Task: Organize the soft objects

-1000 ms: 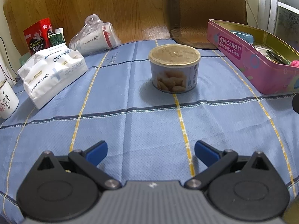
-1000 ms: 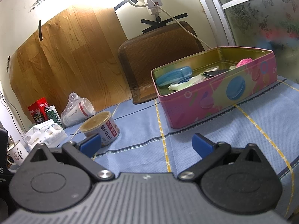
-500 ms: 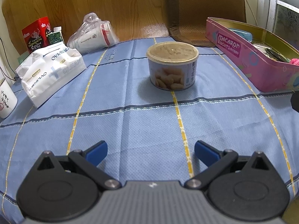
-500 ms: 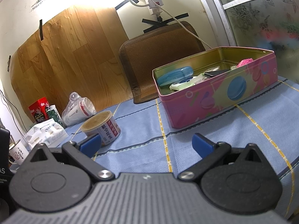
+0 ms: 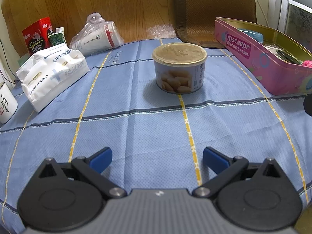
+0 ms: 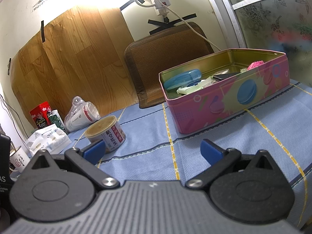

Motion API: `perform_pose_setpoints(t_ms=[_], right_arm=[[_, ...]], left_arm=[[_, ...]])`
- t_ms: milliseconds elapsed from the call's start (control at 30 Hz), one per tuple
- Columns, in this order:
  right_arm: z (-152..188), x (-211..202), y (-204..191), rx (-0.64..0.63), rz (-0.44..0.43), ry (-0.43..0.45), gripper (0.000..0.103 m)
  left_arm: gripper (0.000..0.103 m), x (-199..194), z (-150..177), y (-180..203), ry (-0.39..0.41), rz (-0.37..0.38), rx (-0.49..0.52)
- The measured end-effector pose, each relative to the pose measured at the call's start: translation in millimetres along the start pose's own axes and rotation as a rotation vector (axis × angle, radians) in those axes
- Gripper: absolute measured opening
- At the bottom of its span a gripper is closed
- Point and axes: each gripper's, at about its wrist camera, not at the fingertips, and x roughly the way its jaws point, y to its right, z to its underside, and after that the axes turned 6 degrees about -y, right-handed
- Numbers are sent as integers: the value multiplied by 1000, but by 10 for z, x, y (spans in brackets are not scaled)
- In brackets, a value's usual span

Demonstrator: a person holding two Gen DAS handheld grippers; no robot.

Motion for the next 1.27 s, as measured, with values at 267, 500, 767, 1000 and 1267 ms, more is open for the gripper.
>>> perform_pose_setpoints(t_ms=[267,500,767,1000,1267], right_arm=[[2,-1,3,-5,-2,1,103],[2,-1,-2,-7,-3,2,103],[-11,-4,-10,-24,-8,10,103],[-23,-31,-6,-30,-2,32,103],[-39,-31,15,-25,8,40,103]], left_arm=[[103,-2,6,4,1,1,-1],[103,-17,-10,-7,3,14,-6],[103,-31,-28,-37,10,21,-18],[103,-78,-60,-19,31,28,-21],[103,-146,-30,52,61,139,22]])
